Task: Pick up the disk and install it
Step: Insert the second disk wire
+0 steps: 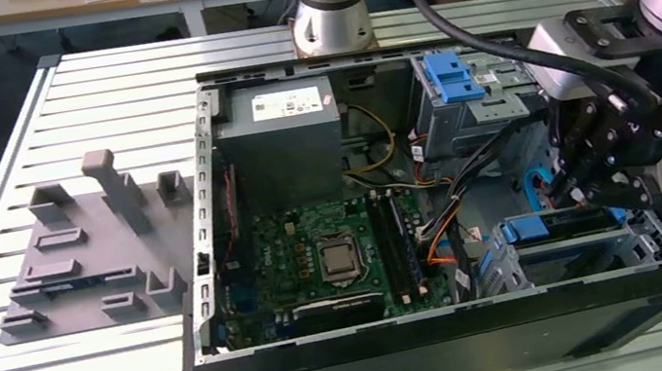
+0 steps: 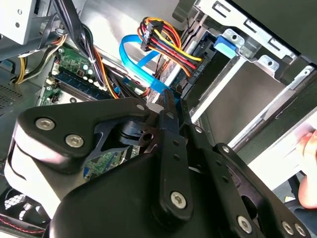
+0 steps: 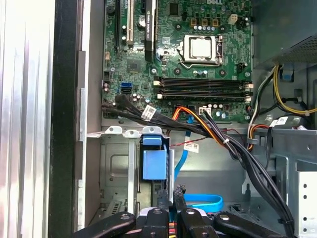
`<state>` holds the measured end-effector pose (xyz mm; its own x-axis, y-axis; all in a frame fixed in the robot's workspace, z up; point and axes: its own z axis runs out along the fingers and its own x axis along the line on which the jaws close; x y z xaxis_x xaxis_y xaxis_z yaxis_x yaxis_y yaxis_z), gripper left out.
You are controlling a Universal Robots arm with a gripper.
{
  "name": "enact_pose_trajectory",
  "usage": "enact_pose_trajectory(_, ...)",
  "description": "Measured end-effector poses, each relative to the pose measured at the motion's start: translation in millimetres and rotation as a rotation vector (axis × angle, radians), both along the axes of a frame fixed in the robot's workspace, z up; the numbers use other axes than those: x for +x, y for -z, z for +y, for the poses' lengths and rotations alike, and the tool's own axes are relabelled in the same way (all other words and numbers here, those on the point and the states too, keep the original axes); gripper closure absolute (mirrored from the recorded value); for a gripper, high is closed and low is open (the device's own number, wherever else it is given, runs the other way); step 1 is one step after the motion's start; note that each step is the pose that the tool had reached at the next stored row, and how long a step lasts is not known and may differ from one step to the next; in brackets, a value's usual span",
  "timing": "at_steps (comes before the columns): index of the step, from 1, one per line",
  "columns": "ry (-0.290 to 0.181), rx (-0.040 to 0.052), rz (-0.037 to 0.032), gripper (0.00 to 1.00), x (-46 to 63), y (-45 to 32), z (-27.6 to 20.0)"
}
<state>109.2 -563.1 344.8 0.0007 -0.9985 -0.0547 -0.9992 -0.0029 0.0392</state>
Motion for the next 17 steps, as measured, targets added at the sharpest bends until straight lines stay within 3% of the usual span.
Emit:
enact_pose_trajectory(8,0.0,-0.0002,0.0,0.84,0.0,2.7,-4.2)
enact_pose_trajectory(17,0.0,0.0,0.0,0.84,0.9,6.3,-5.6)
